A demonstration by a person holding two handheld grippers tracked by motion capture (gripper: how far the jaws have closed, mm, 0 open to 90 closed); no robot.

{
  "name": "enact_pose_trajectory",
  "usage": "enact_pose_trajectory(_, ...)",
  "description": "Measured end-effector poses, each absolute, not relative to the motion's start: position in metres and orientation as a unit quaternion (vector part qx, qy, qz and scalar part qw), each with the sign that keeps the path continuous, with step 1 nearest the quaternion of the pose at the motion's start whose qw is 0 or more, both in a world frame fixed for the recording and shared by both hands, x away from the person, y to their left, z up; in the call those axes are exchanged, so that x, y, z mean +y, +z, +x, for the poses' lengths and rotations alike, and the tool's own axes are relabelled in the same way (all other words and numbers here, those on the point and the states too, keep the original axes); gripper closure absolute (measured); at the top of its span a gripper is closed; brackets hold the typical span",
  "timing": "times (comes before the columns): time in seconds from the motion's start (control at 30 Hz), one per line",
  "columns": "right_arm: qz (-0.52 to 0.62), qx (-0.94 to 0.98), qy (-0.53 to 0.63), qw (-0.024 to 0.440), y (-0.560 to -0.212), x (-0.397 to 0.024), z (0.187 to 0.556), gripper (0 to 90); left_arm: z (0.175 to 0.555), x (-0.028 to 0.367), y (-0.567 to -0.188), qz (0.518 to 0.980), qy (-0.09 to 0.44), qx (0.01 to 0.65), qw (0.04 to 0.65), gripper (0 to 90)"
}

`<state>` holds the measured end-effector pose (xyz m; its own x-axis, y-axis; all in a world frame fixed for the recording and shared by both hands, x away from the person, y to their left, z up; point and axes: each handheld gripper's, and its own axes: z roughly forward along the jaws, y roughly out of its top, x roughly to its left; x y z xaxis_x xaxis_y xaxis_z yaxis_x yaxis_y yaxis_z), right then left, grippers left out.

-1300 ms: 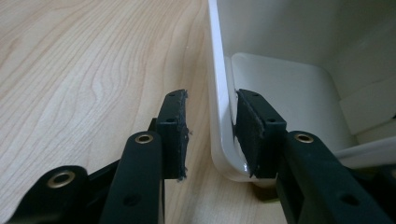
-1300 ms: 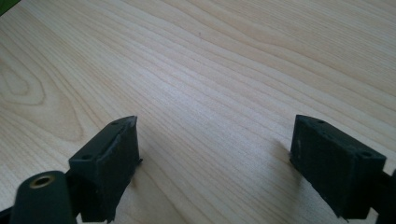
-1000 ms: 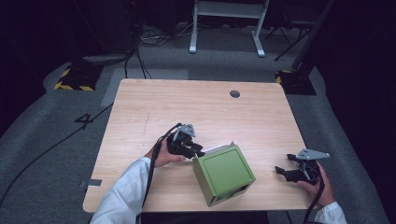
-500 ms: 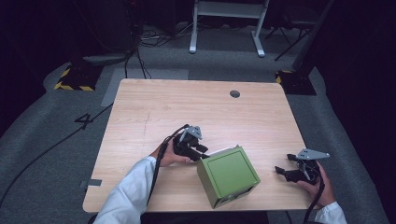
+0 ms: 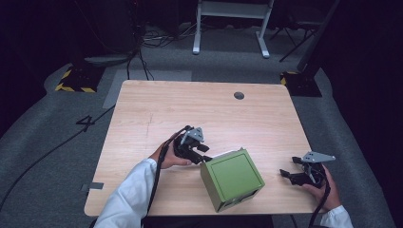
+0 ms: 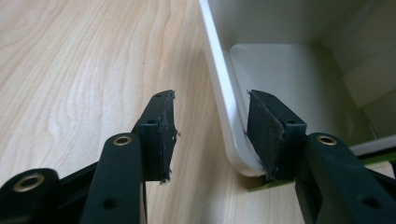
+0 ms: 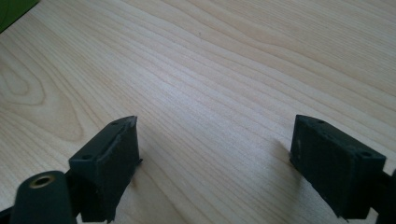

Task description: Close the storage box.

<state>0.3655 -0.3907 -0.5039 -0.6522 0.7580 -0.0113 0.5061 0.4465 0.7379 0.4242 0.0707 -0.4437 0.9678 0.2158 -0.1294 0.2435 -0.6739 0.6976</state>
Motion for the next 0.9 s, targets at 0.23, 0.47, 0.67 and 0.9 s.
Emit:
enact_pose_trajectory(0.23,0.379,0.832,0.364,0.174,-0.504,-0.39,0.365,15.6,0.421,0.084,-0.434,0.907,-0.004,0.132,0.4,53.1)
enact_pose_trajectory(0.47,0.379,0.833,0.365,0.173,-0.504,-0.391,0.365,15.6,0.42,0.095,-0.428,0.901,0.024,0.143,0.409,53.6)
enact_pose_trajectory(0.67,0.38,0.833,0.364,0.173,-0.504,-0.391,0.365,15.6,0.42,0.098,-0.425,0.903,0.05,0.146,0.402,47.1)
enact_pose_trajectory(0.9,0.38,0.833,0.364,0.173,-0.504,-0.391,0.365,15.6,0.42,0.111,-0.419,0.895,0.087,0.175,0.401,40.2)
